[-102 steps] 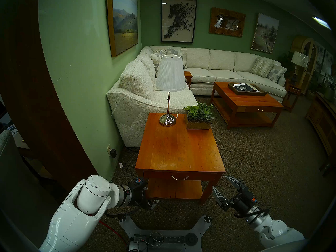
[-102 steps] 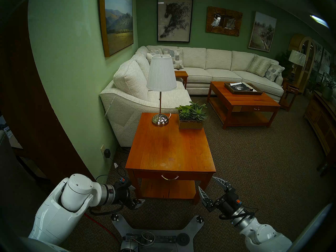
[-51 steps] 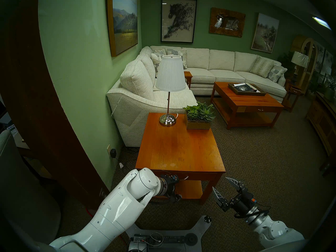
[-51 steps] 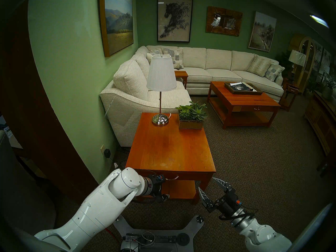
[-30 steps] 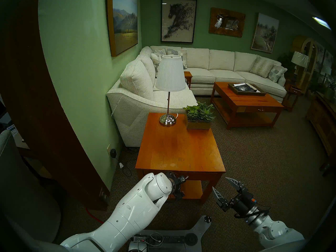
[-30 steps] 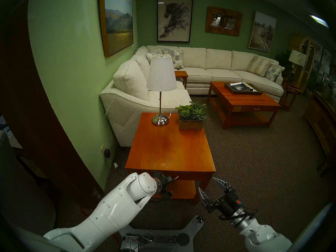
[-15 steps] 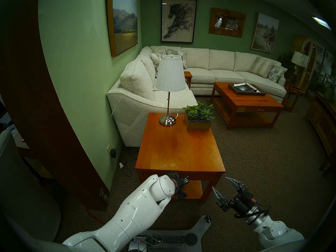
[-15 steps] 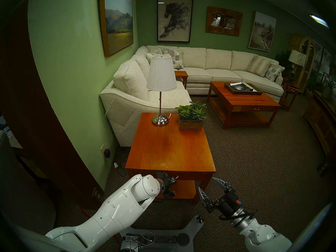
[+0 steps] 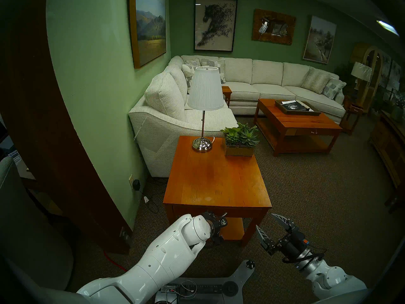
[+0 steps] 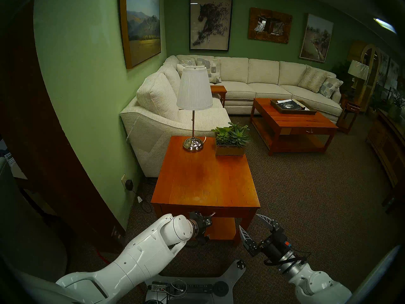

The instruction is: Open the drawer, take out the contents and close the drawer

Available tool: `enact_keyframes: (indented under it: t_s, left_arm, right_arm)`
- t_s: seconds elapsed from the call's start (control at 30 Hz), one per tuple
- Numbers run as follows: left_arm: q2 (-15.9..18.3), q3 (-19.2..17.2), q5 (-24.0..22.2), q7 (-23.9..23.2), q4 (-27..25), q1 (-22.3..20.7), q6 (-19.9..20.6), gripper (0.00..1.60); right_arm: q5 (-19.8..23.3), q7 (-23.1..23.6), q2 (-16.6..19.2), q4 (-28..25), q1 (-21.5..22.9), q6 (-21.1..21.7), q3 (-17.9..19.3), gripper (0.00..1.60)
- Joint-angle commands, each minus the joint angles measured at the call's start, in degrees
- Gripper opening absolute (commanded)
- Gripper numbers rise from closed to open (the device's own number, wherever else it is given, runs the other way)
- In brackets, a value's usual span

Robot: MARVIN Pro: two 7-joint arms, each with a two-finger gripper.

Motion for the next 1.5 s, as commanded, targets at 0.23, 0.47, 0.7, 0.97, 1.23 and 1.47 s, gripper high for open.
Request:
enact_keyframes:
  t_s: [0.23, 0.47, 0.7, 0.97, 1.23, 1.47]
  left_arm:
    - [-3.23, -1.37, -0.98, 0.36, 4.18, -5.64, -2.84, 1.60]
    - [-3.84, -1.70, -1.48, -0.27, 6.15, -6.87, -3.35, 1.60]
    - [-4.55, -1.60, -1.54, -0.77, 9.09, -8.38, -3.72, 1.60]
    - [-5.47, -1.46, -1.35, -1.43, 12.99, -10.18, -4.28, 1.60]
    - [-4.57, -0.97, -1.41, -3.35, 13.33, -9.32, -4.79, 1.60]
    - [-2.95, -0.37, -1.38, -4.40, 12.22, -7.41, -4.47, 1.60]
  right_arm:
    - [-0.04, 0.10, 0.25, -1.27, 0.27, -0.41, 0.35, 1.60]
    - [-0.04, 0.09, 0.26, -1.30, 0.25, -0.41, 0.35, 1.60]
    - [-0.05, 0.07, 0.28, -1.35, 0.21, -0.40, 0.37, 1.60]
    - [-0.06, 0.04, 0.29, -1.39, 0.19, -0.39, 0.38, 1.60]
    - [-0.09, -0.03, 0.31, -1.48, 0.12, -0.35, 0.41, 1.60]
    - [-0.10, -0.07, 0.33, -1.50, 0.10, -0.34, 0.40, 1.60]
